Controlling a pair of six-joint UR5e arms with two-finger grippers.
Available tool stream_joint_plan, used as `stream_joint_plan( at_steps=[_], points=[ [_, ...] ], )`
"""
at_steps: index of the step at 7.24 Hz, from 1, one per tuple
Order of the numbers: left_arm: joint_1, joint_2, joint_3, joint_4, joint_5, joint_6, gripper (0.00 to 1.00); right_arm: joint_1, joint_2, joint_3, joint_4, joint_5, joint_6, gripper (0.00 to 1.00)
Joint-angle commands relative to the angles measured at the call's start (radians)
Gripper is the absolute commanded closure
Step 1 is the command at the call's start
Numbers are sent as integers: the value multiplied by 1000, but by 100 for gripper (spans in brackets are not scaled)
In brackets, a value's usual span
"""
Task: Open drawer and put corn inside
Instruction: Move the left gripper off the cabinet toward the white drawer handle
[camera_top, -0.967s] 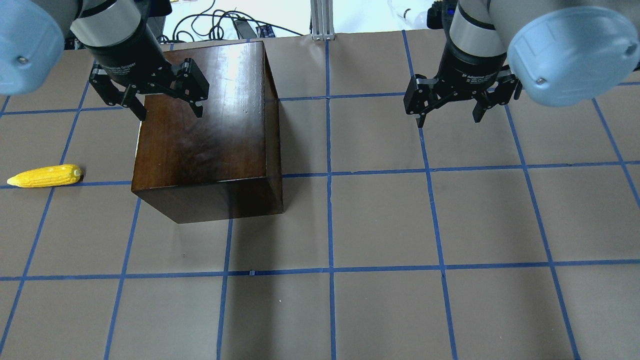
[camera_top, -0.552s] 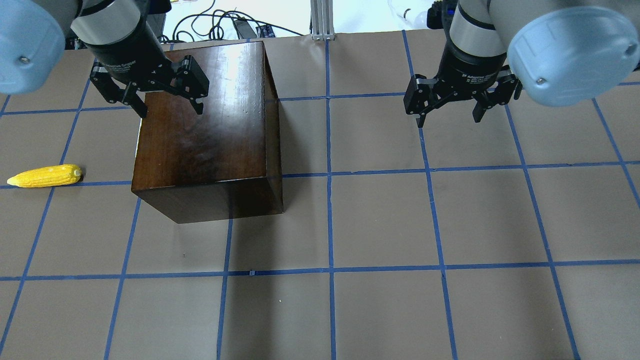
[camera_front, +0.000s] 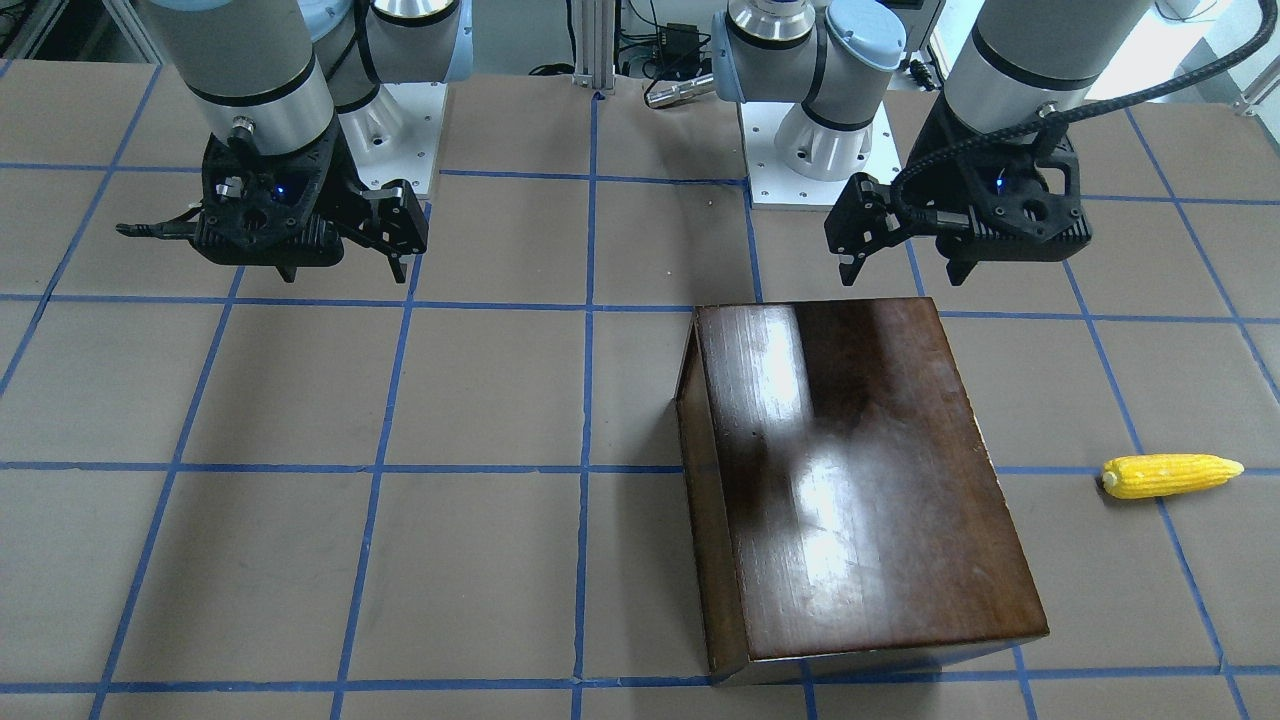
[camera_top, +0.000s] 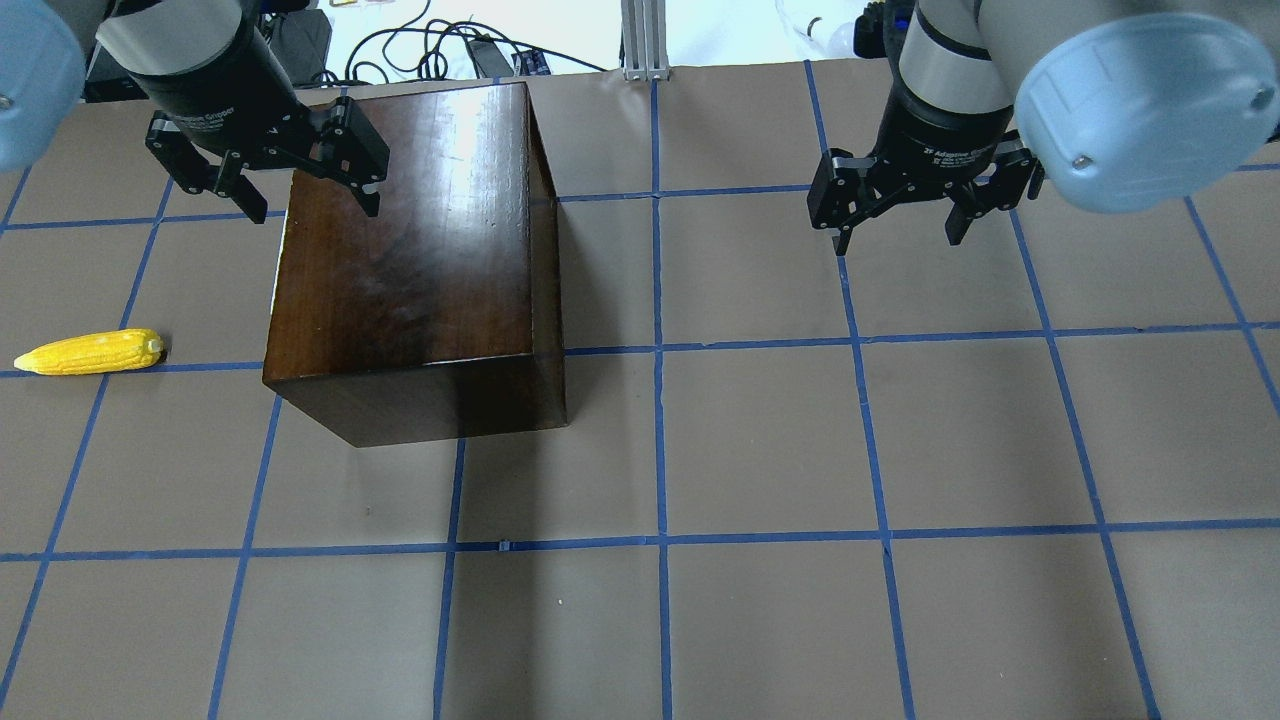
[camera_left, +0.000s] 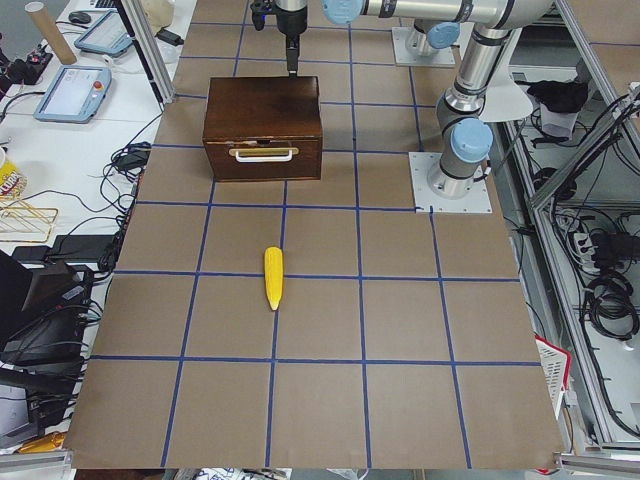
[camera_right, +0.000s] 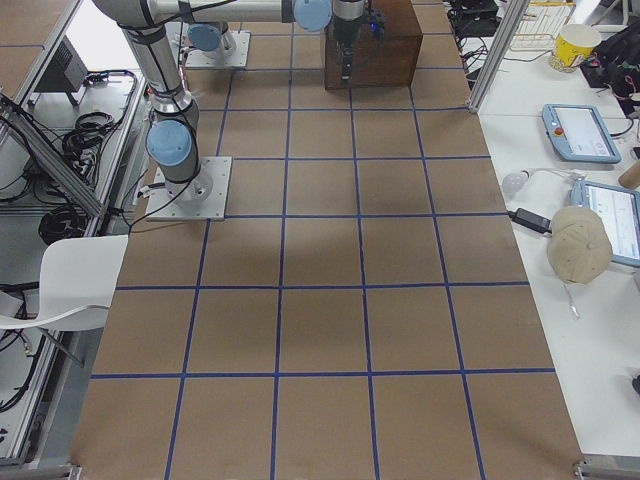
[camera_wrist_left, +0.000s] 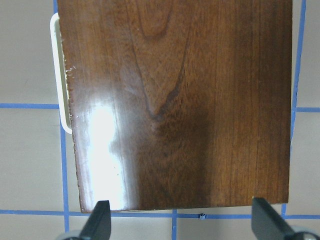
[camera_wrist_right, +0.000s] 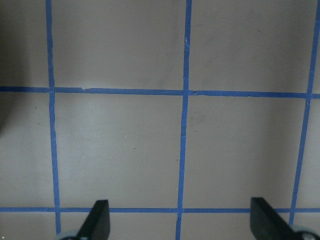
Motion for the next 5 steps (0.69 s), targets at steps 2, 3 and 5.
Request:
stream_joint_plan(
  at_steps=[2,3,5],
  points=[
    [106,-42,18,2,-5,124,0,2,0,0,0,0,0,0],
    [149,-42,26,-3,-25,180,0,2,0,0,0,0,0,0],
    [170,-55,24,4,-27,231,0,0,0,0,0,0,0,0]
  ],
)
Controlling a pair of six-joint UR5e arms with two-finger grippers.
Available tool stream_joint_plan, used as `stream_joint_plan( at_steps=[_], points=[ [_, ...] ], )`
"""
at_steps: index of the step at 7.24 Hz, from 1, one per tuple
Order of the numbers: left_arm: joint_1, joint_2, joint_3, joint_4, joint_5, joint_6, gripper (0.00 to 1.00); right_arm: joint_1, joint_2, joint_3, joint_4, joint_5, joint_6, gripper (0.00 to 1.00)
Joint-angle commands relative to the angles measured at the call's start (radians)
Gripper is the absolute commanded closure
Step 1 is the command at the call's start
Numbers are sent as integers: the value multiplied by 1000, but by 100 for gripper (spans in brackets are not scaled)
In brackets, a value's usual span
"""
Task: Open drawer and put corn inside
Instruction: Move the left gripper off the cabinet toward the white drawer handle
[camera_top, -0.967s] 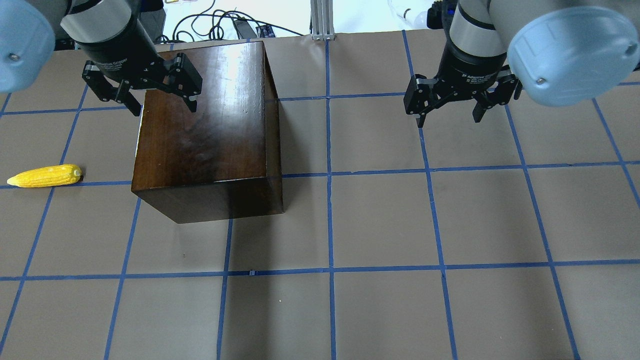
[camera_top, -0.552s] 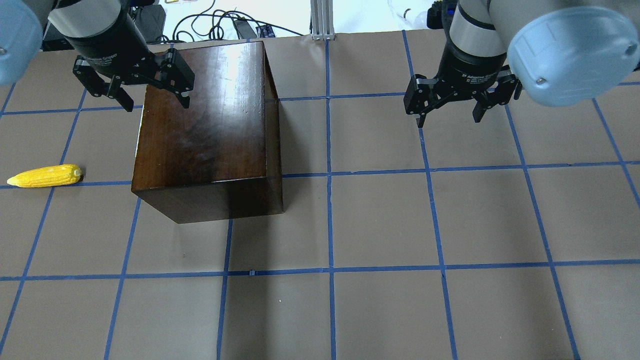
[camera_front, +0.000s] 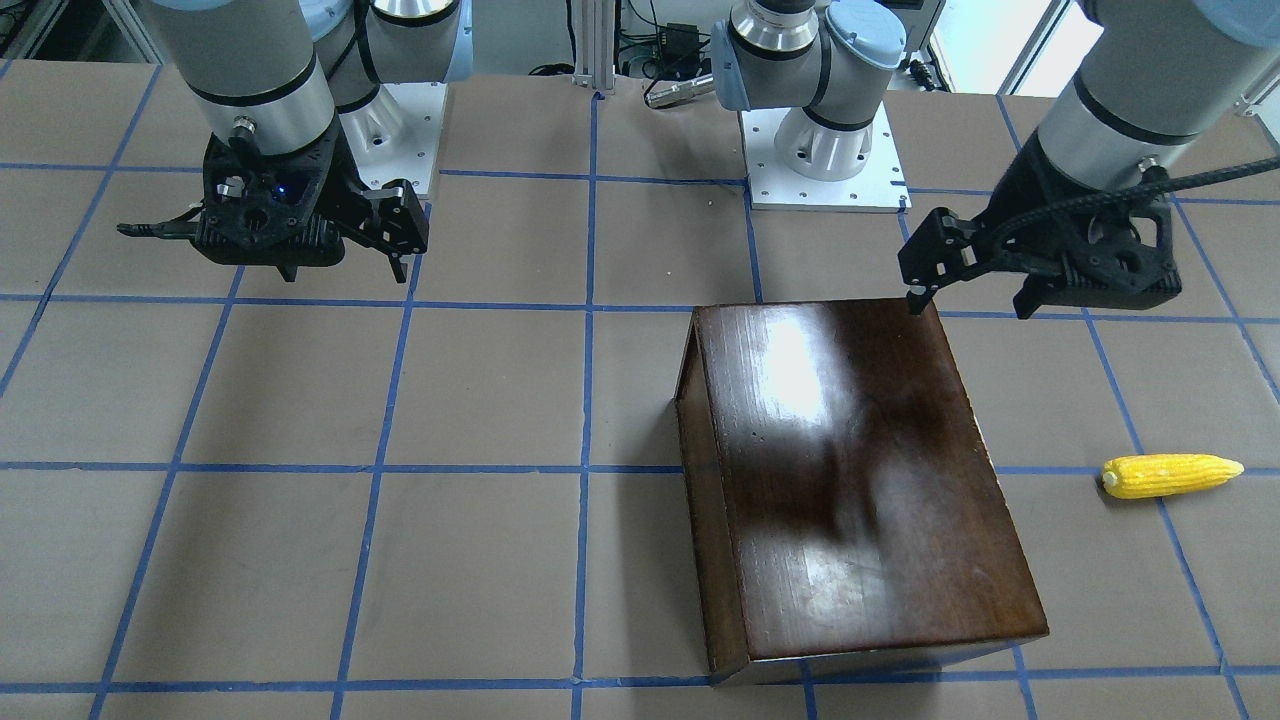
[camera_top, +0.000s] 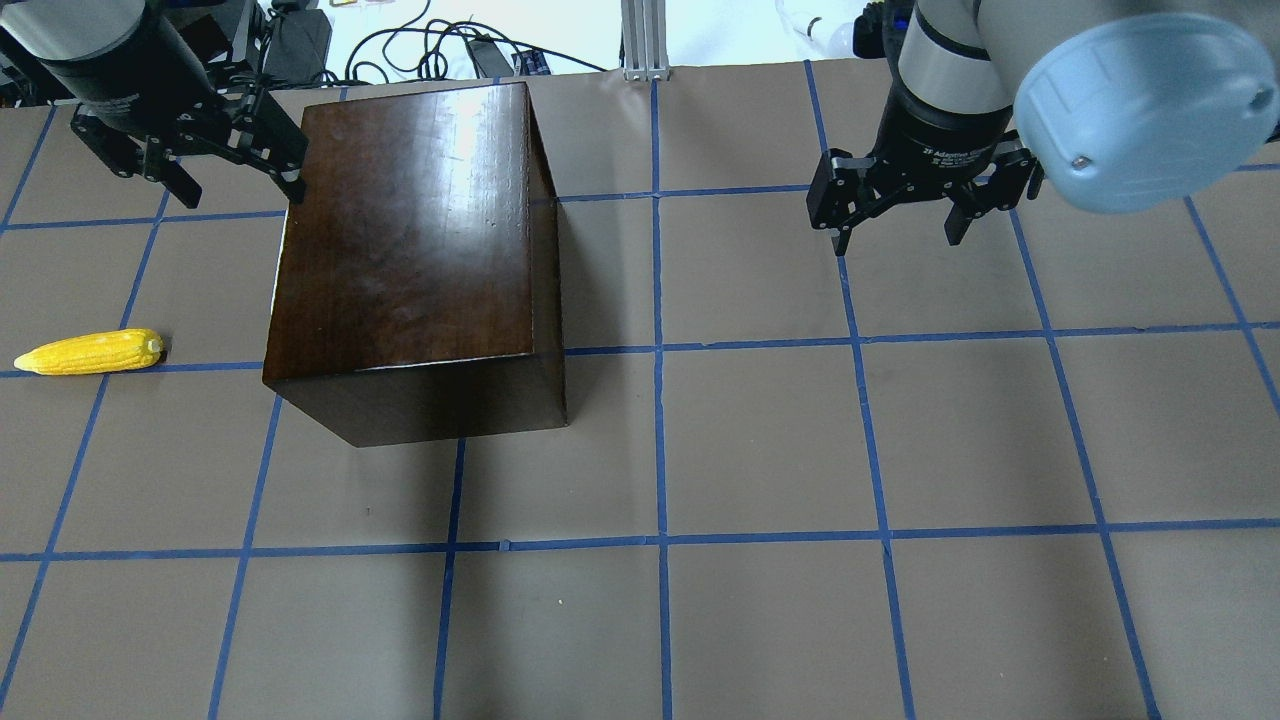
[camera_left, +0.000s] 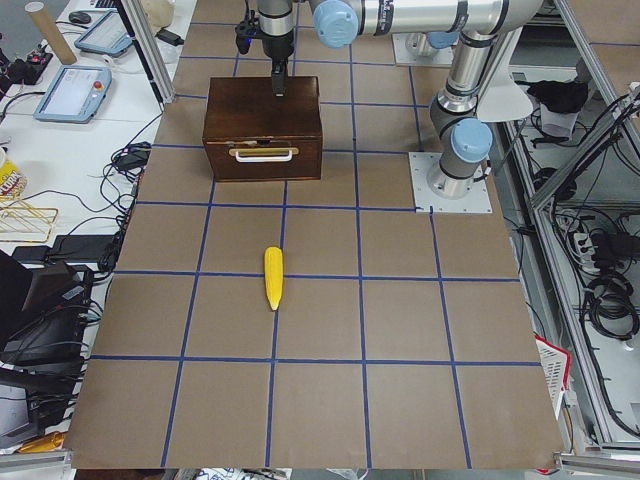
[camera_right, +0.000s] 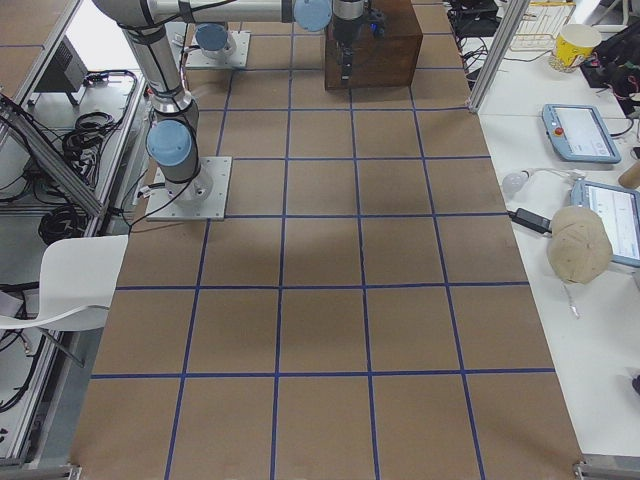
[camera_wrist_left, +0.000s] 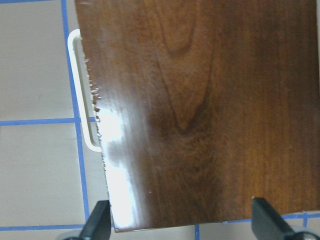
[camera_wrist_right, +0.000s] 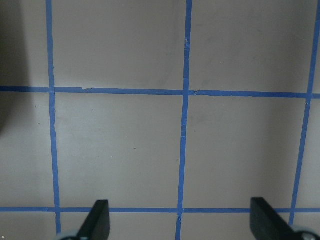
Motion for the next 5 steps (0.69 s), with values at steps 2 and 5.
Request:
stream_joint_plan(
  at_steps=[2,5],
  points=[
    [120,-80,-15,46,0,136,0,-1,0,0,0,0,0,0],
    [151,-211,-17,198,2,177,0,-1,0,0,0,0,0,0]
  ],
)
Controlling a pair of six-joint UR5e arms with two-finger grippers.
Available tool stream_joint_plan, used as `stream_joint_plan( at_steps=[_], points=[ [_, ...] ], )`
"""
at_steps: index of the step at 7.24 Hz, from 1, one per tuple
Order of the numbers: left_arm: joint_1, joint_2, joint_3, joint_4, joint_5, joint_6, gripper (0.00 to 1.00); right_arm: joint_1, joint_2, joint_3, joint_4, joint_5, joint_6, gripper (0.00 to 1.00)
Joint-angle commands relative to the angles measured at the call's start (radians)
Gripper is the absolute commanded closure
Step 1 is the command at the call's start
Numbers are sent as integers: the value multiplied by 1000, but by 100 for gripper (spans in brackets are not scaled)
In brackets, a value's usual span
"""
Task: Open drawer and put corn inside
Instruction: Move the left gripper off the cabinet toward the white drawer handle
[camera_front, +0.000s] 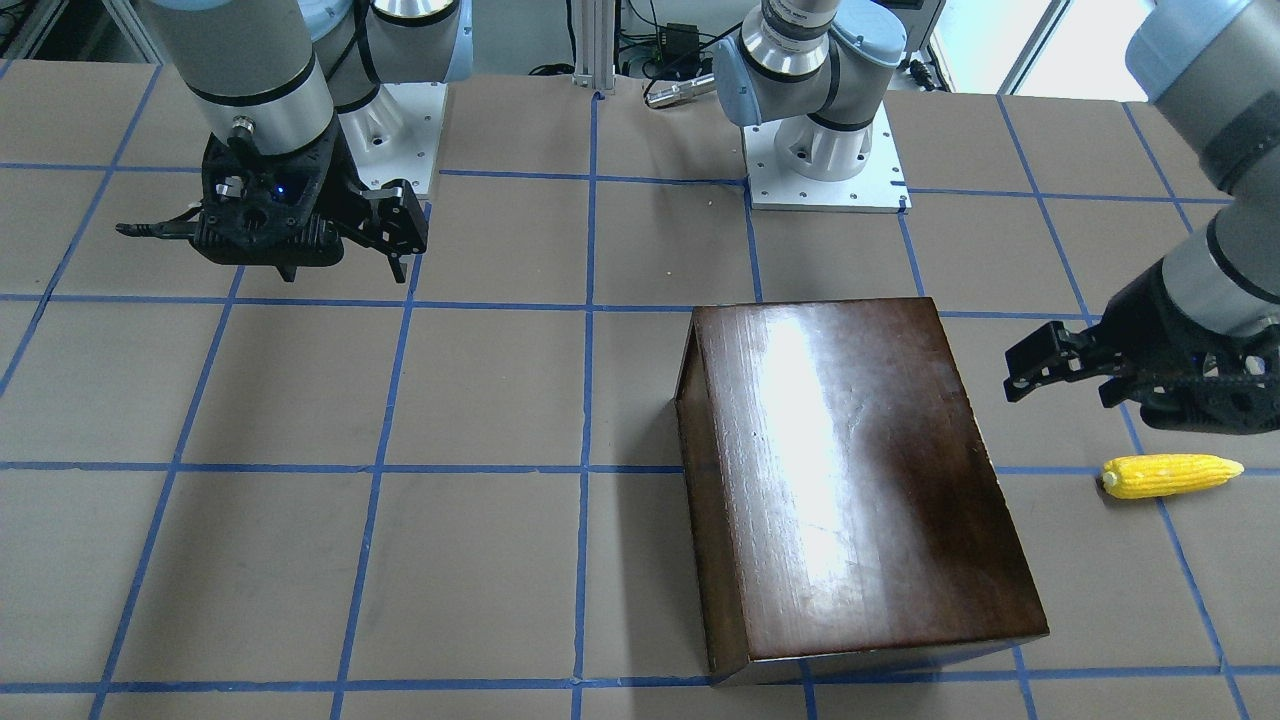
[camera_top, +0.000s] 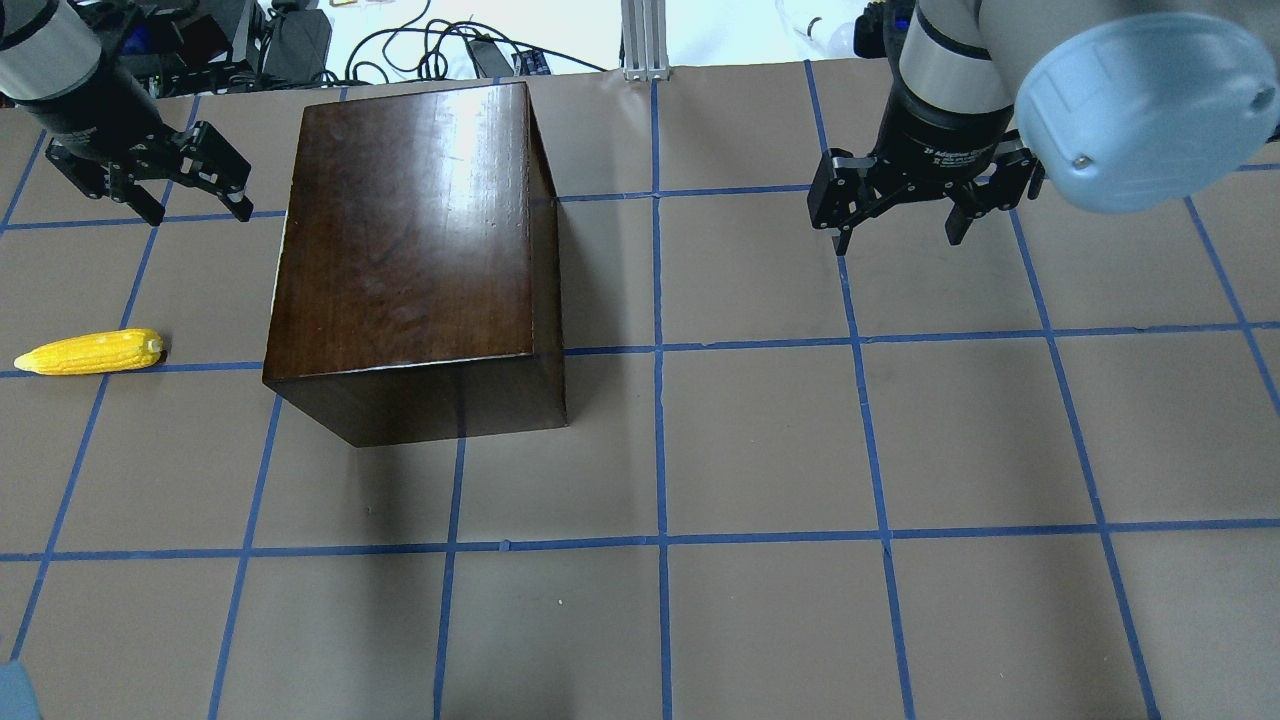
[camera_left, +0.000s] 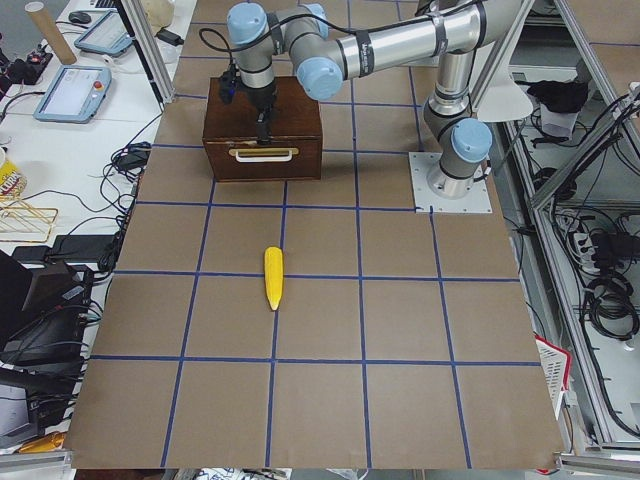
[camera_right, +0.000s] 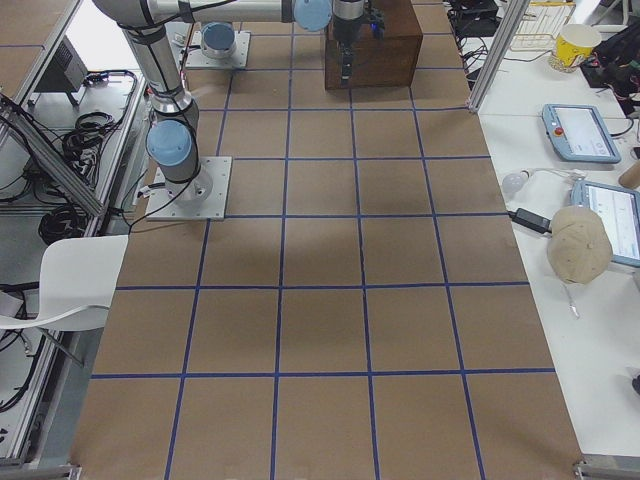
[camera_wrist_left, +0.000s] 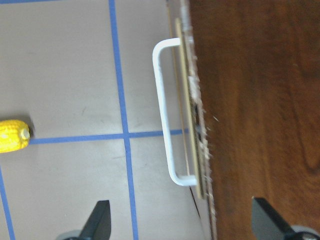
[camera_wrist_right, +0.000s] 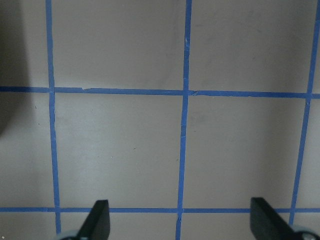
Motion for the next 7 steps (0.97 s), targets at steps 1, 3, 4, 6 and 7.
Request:
stream_joint_plan(
  at_steps=[1,3,4,6,7],
  points=[
    [18,-82,-1,77,0,49,0,0,0,0,0,0,0,0],
    [53,-110,-22,91,-26,96,0,0,0,0,0,0,0,0],
    [67,-110,-43,102,-50,98,0,0,0,0,0,0,0,0],
    [71,-119,-60,122,-57,96,0,0,0,0,0,0,0,0],
    [73,-119,-62,126,-77,99,0,0,0,0,0,0,0,0]
  ],
)
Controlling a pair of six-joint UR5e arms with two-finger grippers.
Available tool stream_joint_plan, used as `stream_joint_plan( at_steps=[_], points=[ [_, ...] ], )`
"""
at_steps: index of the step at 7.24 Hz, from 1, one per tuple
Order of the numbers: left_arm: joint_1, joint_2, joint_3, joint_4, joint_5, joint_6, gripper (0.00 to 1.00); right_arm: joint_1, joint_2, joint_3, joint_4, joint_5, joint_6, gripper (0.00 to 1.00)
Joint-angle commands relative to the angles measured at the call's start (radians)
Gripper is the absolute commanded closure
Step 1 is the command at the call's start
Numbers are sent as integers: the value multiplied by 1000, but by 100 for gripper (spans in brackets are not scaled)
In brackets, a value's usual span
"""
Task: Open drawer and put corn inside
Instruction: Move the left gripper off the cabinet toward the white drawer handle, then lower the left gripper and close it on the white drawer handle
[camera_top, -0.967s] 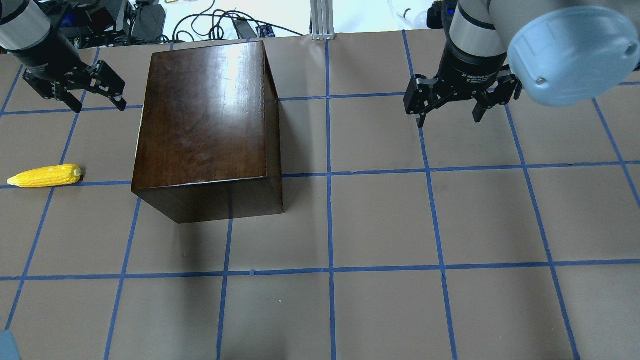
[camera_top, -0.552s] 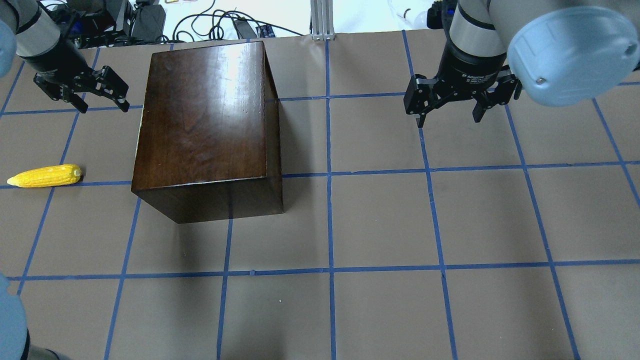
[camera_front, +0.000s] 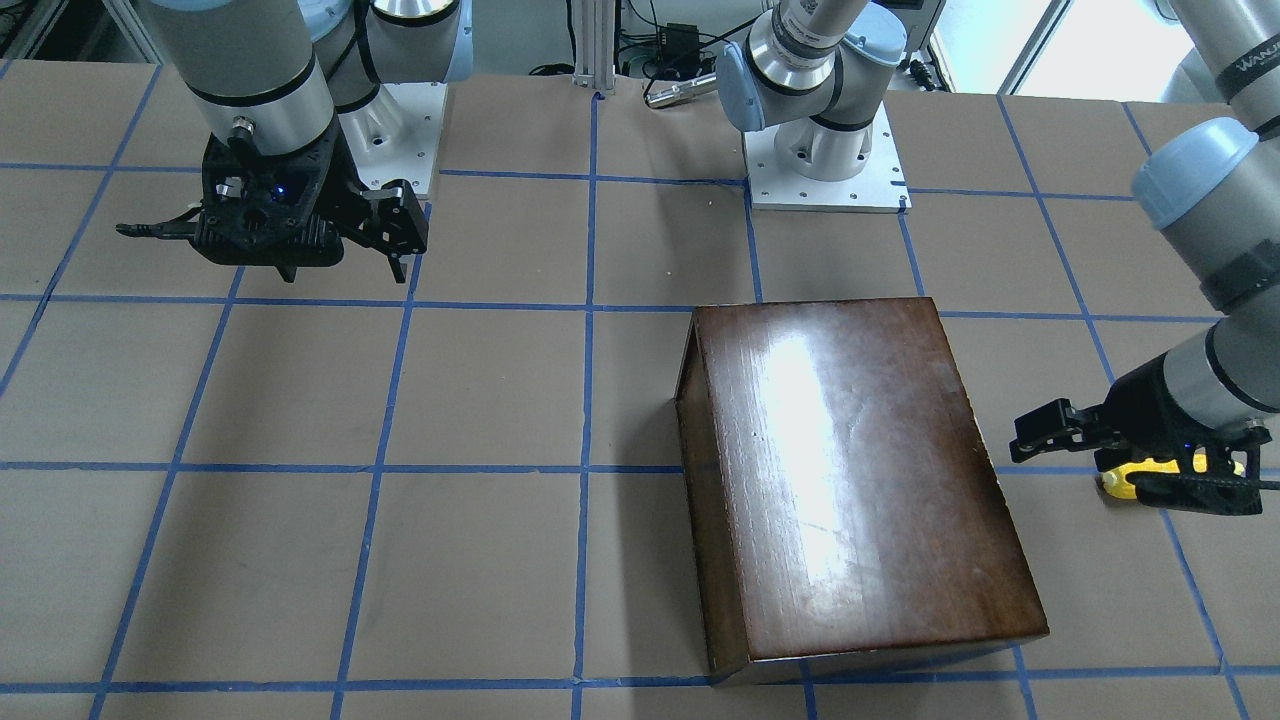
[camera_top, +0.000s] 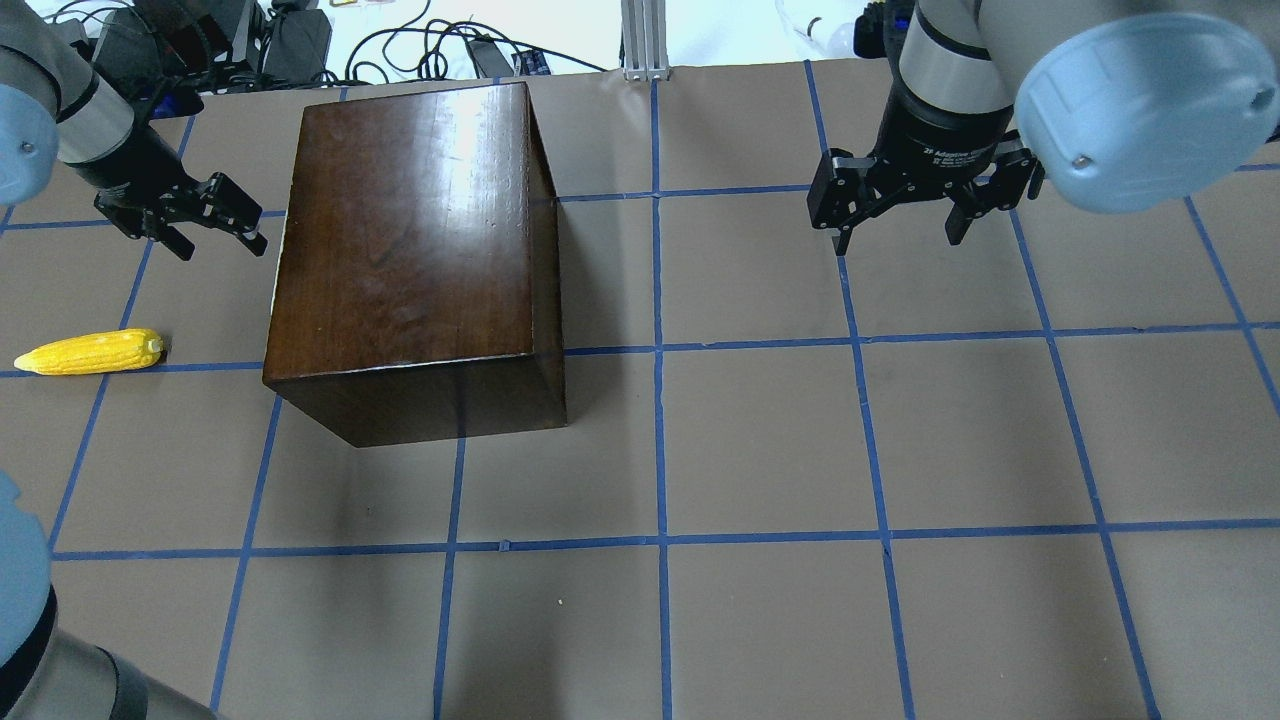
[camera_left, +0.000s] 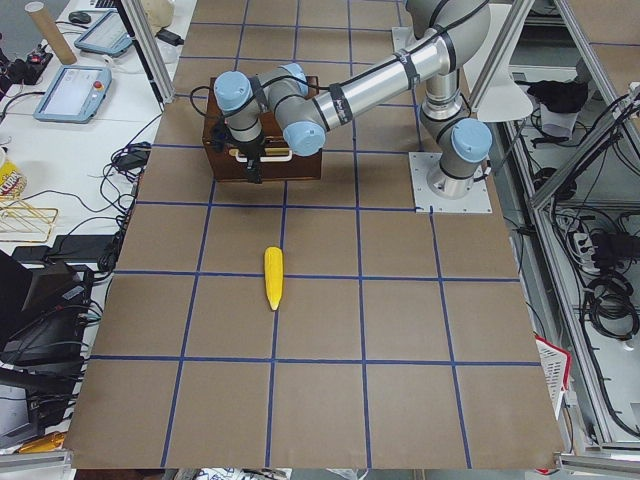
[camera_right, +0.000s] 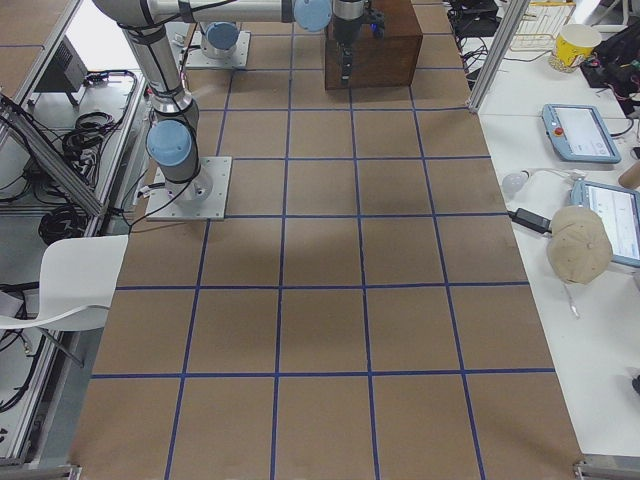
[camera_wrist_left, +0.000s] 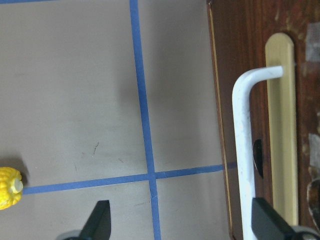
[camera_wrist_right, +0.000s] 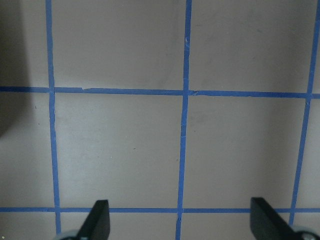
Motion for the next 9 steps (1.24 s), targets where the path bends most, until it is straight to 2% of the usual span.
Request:
stream_joint_plan(
  at_steps=[1,3,9],
  points=[
    [4,-2,-8,8,-42,6,0,0,0,0,0,0,0,0],
    [6,-10,-9,7,-70,6,0,0,0,0,0,0,0,0],
    [6,-19,-26,7,-73,3,0,0,0,0,0,0,0,0]
  ],
)
